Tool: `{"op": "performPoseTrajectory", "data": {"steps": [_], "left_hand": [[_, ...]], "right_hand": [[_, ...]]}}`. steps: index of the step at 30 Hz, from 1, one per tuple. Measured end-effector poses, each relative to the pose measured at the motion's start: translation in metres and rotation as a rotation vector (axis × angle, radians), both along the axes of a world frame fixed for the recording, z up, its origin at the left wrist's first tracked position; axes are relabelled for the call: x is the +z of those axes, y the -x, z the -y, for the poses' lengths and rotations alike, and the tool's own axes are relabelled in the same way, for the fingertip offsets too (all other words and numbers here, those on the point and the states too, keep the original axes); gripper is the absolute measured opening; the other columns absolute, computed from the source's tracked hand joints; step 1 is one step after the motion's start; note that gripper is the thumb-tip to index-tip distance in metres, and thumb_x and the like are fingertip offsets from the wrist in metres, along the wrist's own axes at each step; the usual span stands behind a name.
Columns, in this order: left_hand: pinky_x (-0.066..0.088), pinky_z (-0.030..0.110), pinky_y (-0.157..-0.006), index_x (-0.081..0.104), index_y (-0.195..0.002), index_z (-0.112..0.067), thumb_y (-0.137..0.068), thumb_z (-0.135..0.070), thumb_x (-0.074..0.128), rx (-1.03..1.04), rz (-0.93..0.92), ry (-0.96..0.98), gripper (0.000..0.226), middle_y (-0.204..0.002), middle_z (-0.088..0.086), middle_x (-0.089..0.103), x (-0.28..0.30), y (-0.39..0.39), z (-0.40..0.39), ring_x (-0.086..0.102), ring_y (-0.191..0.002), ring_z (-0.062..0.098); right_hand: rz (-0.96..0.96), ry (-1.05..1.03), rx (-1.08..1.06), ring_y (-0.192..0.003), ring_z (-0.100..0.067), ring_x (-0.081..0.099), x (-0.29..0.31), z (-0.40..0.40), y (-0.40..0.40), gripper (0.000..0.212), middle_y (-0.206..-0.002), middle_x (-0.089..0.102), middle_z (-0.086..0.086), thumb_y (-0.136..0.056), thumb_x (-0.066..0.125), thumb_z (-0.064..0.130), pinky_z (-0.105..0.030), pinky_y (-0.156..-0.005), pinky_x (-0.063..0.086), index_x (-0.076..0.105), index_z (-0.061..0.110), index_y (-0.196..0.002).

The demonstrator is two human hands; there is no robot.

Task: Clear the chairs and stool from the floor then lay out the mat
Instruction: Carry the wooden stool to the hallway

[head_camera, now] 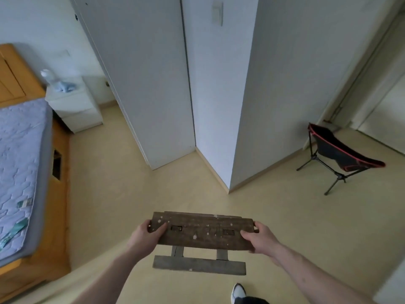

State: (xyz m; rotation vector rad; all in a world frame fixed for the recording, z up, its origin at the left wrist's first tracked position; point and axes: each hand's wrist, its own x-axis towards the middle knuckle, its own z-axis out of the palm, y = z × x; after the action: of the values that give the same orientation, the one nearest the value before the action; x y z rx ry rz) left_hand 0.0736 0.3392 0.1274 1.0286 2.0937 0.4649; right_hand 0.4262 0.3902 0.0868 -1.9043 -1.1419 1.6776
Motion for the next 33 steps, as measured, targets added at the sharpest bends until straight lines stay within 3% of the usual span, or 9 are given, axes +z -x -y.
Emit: {"op": "performPoseTrajectory", "data": {"steps": [15, 18, 20, 23, 27, 33], "left_hand": [[0.05, 0.034, -0.072, 0.063, -0.103, -0.03, -0.087, -0.058, 0.064, -0.209, -0.02, 0.026, 0.033, -0.094, -0.007, 0.068, -0.004, -0.109, -0.194, 0.064, -0.085, 0.016], [0.055, 0.041, -0.085, 0.065, -0.1, -0.028, -0.077, -0.066, 0.063, -0.285, 0.052, 0.038, 0.044, -0.094, -0.006, 0.071, -0.014, -0.116, -0.246, 0.067, -0.087, 0.016], [0.055, 0.042, -0.088, 0.067, -0.105, -0.026, -0.08, -0.06, 0.066, -0.321, 0.09, 0.052, 0.042, -0.095, -0.005, 0.072, -0.021, -0.125, -0.272, 0.067, -0.089, 0.016], [0.054, 0.037, -0.081, 0.065, -0.113, -0.023, -0.089, -0.05, 0.065, -0.41, 0.109, 0.052, 0.035, -0.099, -0.005, 0.069, -0.021, -0.146, -0.312, 0.065, -0.091, 0.015], [0.048, 0.029, -0.066, 0.061, -0.12, -0.021, -0.091, -0.049, 0.064, -0.546, 0.132, 0.08, 0.04, -0.103, -0.005, 0.068, -0.022, -0.18, -0.365, 0.063, -0.084, 0.015], [0.045, 0.026, -0.059, 0.061, -0.123, -0.019, -0.091, -0.05, 0.064, -0.675, 0.128, 0.104, 0.045, -0.099, -0.003, 0.069, -0.017, -0.25, -0.439, 0.058, -0.071, 0.014]], "right_hand": [[0.042, 0.014, -0.147, -0.098, -0.02, 0.071, 0.004, -0.137, -0.115, 0.028, -0.11, 0.072, 0.0, -0.09, 0.07, 0.027, -0.029, -0.065, 0.06, 0.063, 0.025, -0.117], [0.073, 0.013, -0.209, -0.096, -0.017, 0.07, 0.006, -0.16, -0.125, 0.025, -0.109, 0.071, 0.001, -0.092, 0.069, 0.027, -0.027, -0.063, 0.059, 0.062, 0.023, -0.116], [0.092, 0.024, -0.253, -0.096, -0.017, 0.07, 0.009, -0.17, -0.132, 0.026, -0.109, 0.07, 0.001, -0.093, 0.069, 0.027, -0.027, -0.063, 0.058, 0.062, 0.022, -0.117], [0.103, 0.045, -0.334, -0.099, -0.018, 0.069, 0.011, -0.184, -0.145, 0.03, -0.112, 0.069, 0.0, -0.094, 0.069, 0.025, -0.028, -0.065, 0.058, 0.06, 0.021, -0.122], [0.106, 0.036, -0.441, -0.1, -0.018, 0.068, 0.013, -0.198, -0.169, 0.036, -0.115, 0.067, 0.0, -0.094, 0.069, 0.024, -0.029, -0.068, 0.06, 0.057, 0.02, -0.128], [0.094, 0.033, -0.613, -0.096, -0.021, 0.069, 0.012, -0.223, -0.219, 0.041, -0.116, 0.067, -0.004, -0.093, 0.071, 0.024, -0.029, -0.064, 0.06, 0.057, 0.017, -0.131]]}}
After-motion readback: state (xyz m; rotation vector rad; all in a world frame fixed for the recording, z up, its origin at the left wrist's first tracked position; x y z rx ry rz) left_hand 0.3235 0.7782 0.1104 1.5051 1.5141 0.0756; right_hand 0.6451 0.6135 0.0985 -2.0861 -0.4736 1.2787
